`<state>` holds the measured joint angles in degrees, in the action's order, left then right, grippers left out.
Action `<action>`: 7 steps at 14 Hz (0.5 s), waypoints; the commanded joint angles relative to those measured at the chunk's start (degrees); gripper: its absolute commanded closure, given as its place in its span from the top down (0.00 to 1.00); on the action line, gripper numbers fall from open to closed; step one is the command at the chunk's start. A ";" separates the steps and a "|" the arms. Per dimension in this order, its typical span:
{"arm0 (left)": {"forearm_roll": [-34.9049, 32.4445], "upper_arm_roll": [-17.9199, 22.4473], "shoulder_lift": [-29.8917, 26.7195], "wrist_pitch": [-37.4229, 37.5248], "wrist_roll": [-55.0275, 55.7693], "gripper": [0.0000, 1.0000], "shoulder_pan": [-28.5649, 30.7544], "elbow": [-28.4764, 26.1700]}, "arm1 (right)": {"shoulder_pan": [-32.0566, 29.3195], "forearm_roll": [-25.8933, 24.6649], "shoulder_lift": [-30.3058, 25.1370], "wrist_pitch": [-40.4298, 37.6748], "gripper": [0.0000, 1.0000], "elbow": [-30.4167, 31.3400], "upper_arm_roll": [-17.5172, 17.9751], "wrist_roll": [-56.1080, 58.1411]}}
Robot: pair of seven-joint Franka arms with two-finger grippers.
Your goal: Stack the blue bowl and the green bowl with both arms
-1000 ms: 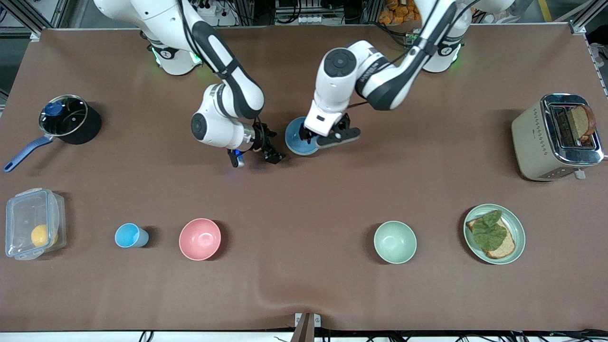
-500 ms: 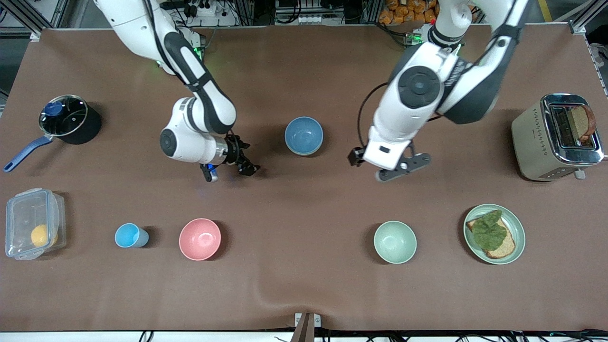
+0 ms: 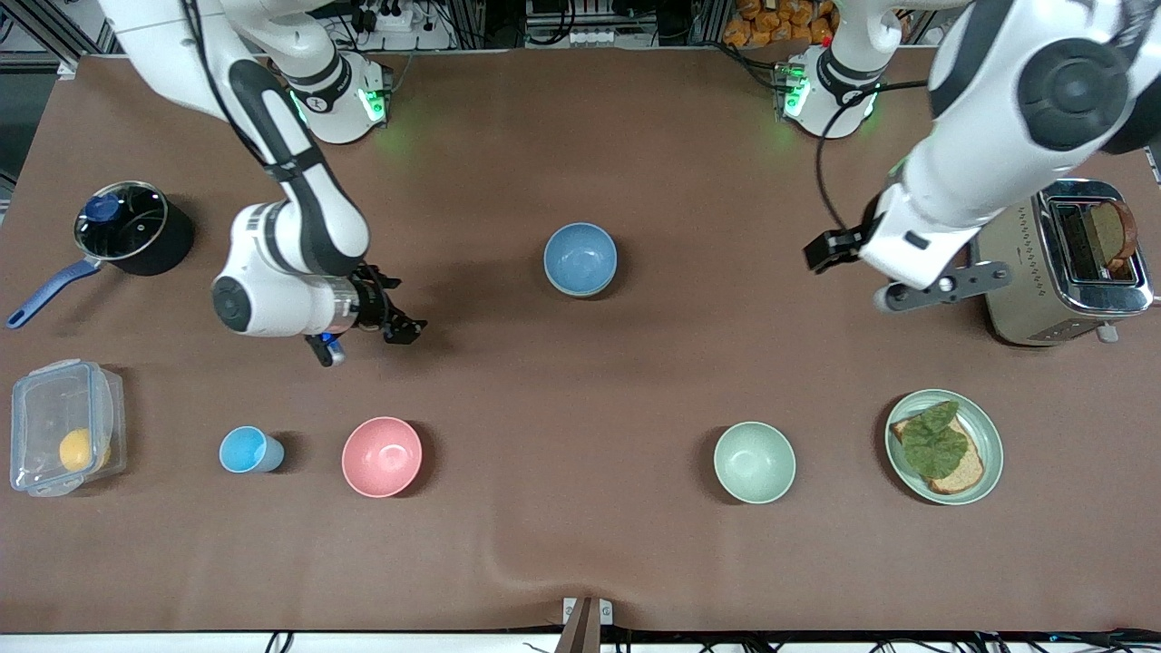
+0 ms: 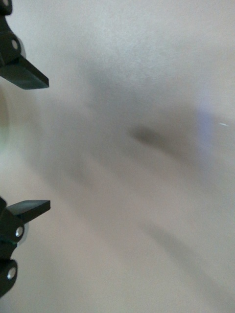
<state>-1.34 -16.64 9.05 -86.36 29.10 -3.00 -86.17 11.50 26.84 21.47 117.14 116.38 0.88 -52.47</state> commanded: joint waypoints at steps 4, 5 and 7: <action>-2.43 -0.24 -0.52 8.23 -14.15 1.00 2.39 3.37 | -10.15 -8.55 -0.64 -15.43 1.00 -9.58 3.85 0.61; -4.35 -0.07 -0.52 8.23 -14.95 1.00 2.39 3.37 | -12.53 -9.17 -0.64 -17.89 1.00 -11.42 5.61 1.74; -7.79 -0.41 -0.35 8.23 -15.83 1.00 2.21 3.37 | -14.57 -9.62 -0.64 -21.42 1.00 -14.06 6.07 2.72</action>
<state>-6.07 -16.50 8.55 -79.45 15.13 -0.97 -83.77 -0.10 18.91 20.99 99.07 105.09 4.74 -50.56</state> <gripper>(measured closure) 0.000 0.000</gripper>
